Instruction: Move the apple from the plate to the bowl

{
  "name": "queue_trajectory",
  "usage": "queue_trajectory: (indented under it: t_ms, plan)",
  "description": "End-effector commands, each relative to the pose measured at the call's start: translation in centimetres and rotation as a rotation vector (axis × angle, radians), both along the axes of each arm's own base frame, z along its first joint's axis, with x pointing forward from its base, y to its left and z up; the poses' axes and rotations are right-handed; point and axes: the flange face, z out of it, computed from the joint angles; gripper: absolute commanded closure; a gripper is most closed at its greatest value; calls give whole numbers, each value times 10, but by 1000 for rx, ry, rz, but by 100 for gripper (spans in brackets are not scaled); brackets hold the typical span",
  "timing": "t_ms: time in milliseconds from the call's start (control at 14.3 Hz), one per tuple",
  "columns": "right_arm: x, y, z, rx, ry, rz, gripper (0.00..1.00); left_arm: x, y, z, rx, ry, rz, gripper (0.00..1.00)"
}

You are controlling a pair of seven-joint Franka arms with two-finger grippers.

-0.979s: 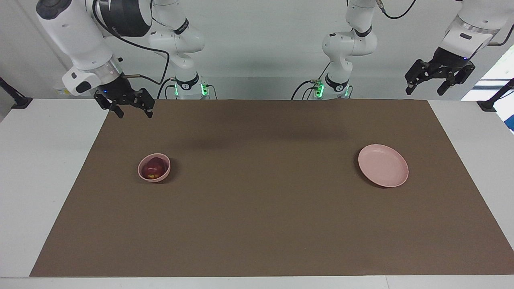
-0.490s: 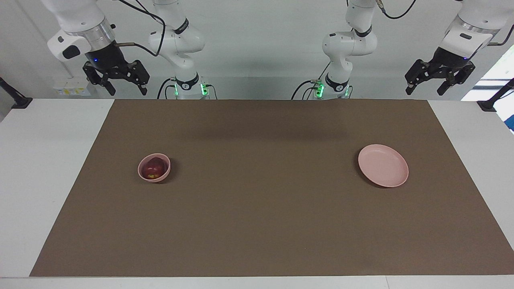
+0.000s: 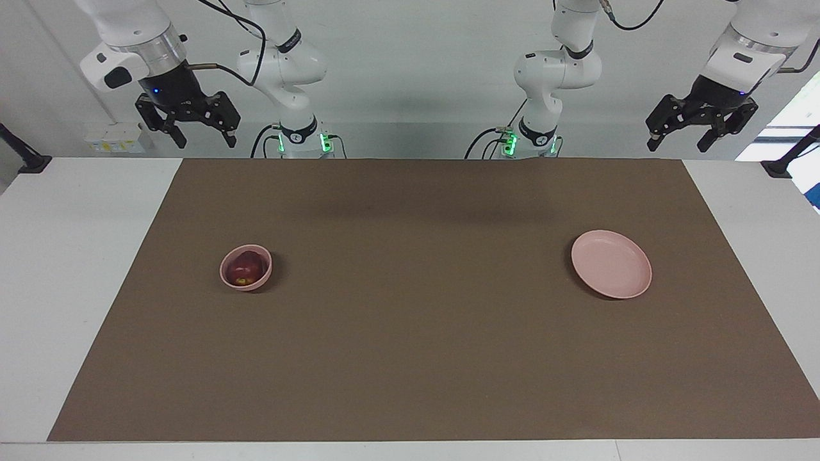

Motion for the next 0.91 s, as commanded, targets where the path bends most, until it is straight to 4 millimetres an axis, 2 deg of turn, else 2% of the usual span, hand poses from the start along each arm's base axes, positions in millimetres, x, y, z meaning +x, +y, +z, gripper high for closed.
queue_trajectory:
  t_ms: [0, 70, 350, 840]
  plan:
    - [-7, -12, 17, -26, -41, 13, 0, -8, 2, 2, 11, 4, 12, 0]
    - [-8, -7, 27, -43, -49, 24, 0, -7, 2, 3, 11, 2, 6, 0]
    - [-6, -3, 28, -54, -53, 37, 0, -8, 4, 3, 16, 2, -111, 0]
    - [-6, -1, 30, -50, -57, 45, 0, -8, 3, 2, 9, 7, -109, 0]
